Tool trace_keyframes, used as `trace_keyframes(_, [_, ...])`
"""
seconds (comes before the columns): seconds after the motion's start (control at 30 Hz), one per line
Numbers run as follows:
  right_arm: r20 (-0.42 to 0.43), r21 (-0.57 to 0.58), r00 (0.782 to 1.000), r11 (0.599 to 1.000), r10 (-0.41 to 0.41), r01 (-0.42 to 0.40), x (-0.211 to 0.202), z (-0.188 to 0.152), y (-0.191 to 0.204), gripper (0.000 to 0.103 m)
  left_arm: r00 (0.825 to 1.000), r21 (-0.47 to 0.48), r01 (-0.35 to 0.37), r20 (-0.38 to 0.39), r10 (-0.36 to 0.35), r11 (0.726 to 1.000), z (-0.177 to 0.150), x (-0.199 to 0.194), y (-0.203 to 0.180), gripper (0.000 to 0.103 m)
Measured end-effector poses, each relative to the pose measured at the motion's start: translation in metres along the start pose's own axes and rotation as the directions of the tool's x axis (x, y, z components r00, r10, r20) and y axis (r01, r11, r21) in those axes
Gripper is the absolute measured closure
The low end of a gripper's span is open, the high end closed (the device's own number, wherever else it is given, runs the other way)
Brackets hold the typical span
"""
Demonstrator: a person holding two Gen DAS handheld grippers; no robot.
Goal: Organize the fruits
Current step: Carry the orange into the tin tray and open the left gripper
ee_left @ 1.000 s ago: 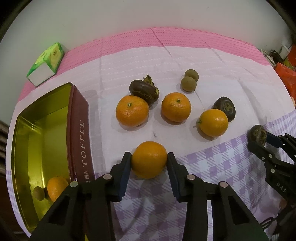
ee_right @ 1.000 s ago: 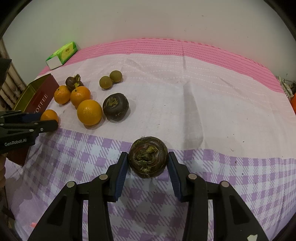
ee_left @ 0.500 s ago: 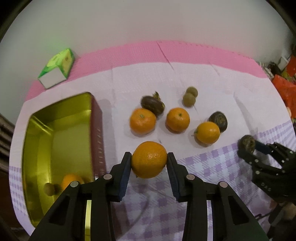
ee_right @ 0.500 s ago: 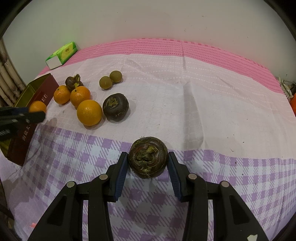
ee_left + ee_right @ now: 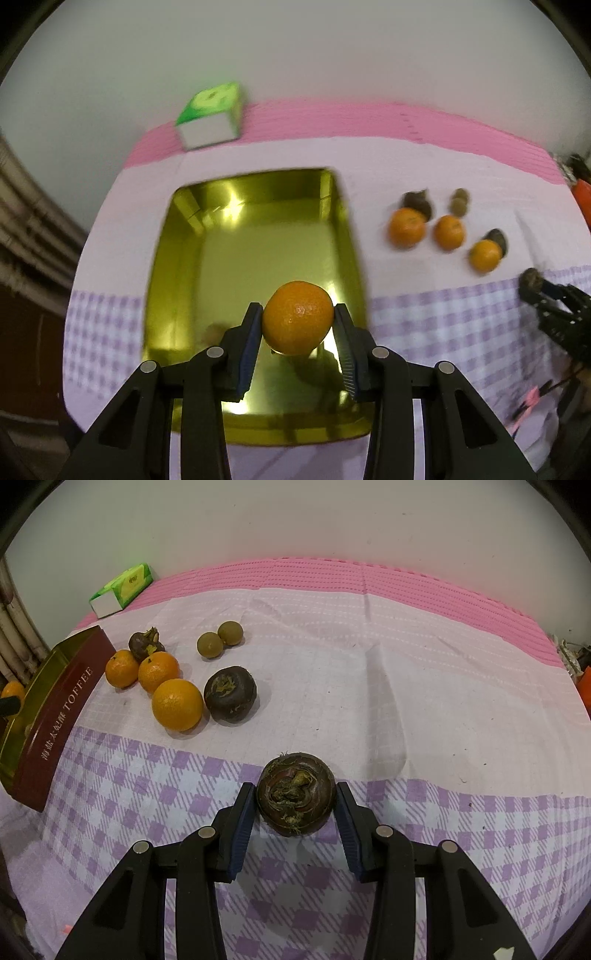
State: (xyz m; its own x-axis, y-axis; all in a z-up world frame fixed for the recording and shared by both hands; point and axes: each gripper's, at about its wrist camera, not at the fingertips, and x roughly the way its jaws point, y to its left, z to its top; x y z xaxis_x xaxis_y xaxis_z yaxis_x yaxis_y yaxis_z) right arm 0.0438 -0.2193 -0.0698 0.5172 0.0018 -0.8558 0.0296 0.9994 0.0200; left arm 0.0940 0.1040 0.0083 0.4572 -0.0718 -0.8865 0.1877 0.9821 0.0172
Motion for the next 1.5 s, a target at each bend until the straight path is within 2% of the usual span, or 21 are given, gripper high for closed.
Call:
trace_keyframes(0.23, [0.001,-0.005,1.0,1.0,-0.009,0.009,0.0,0.0,0.002,0.063,0.998,-0.067,-0.024,-0.06,0.02,0.997,-0.026,0.011,0.036,0.064])
trace_keyframes(0.47, [0.001,-0.007,1.0,1.0,-0.012,0.012,0.0,0.0,0.003,0.063,0.995,-0.099,-0.032,-0.094,0.022,0.995,-0.033,0.023,0.047,0.064])
trace_keyframes(0.77, [0.003,-0.012,1.0,1.0,-0.016,0.016,0.001,0.0,0.003,0.063,0.986,-0.143,-0.079,-0.159,0.056,0.987,-0.04,0.044,0.064,0.064])
trace_keyframes(1.03, [0.005,-0.017,1.0,1.0,-0.021,0.021,0.002,0.0,0.003,0.063,0.982,-0.158,-0.098,-0.174,0.07,0.983,-0.04,0.053,0.071,0.064])
trace_keyframes(1.5, [0.002,-0.028,0.999,0.999,-0.039,0.039,0.002,0.0,0.006,0.063,0.985,-0.154,-0.083,-0.16,0.058,0.985,-0.037,0.055,0.072,0.063])
